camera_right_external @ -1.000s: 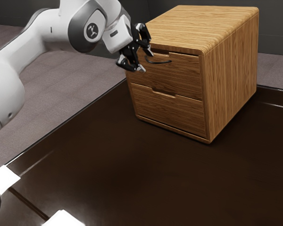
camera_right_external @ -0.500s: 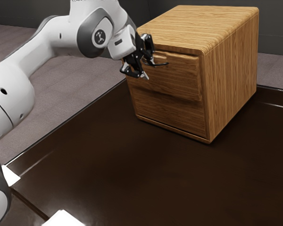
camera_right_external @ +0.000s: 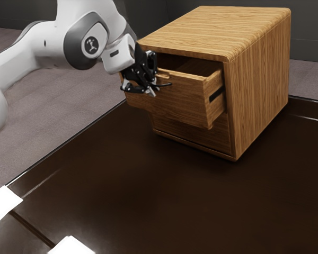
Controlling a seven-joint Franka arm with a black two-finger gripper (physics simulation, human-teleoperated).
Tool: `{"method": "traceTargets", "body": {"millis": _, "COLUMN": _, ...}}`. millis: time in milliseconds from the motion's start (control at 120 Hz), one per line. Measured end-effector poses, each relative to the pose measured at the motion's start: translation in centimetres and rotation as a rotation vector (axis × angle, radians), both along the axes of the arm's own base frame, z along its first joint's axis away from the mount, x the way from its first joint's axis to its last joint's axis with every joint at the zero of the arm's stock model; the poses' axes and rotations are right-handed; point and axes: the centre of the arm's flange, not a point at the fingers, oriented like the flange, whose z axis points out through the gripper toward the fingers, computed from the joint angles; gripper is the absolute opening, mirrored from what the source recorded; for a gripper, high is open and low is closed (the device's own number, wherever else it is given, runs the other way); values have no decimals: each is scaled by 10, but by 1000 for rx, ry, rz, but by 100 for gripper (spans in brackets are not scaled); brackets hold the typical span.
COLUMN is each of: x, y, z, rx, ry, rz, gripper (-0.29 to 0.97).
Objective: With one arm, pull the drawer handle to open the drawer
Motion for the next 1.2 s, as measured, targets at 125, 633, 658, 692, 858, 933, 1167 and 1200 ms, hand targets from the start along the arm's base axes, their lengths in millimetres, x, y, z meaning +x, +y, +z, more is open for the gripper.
{"method": "traceTargets", "body": {"millis": 125, "x": -19, "y": 1, "z": 4, "rx": 0, "ry": 7, "rz": 1, "gripper": -11}}
{"method": "traceTargets", "body": {"millis": 633, "x": -91, "y": 4, "z": 4, "rx": 4, "ry": 23, "rz": 14, "gripper": -11}}
{"method": "traceTargets", "body": {"millis": 658, "x": -94, "y": 4, "z": 4, "rx": 4, "ry": 24, "rz": 15, "gripper": -11}}
{"method": "traceTargets", "body": {"millis": 692, "x": -98, "y": 4, "z": 4, "rx": 4, "ry": 23, "rz": 15, "gripper": -11}}
{"method": "traceTargets", "body": {"millis": 858, "x": -123, "y": 1, "z": 8, "rx": 5, "ry": 21, "rz": 13, "gripper": -11}}
{"method": "traceTargets", "body": {"millis": 933, "x": -131, "y": 0, "z": 9, "rx": 5, "ry": 20, "rz": 12, "gripper": -11}}
{"method": "traceTargets", "body": {"millis": 1167, "x": -135, "y": -2, "z": 9, "rx": 9, "ry": 28, "rz": 7, "gripper": 7}}
{"method": "traceTargets", "body": {"millis": 1200, "x": -135, "y": -2, "z": 10, "rx": 9, "ry": 29, "rz": 7, "gripper": 10}}
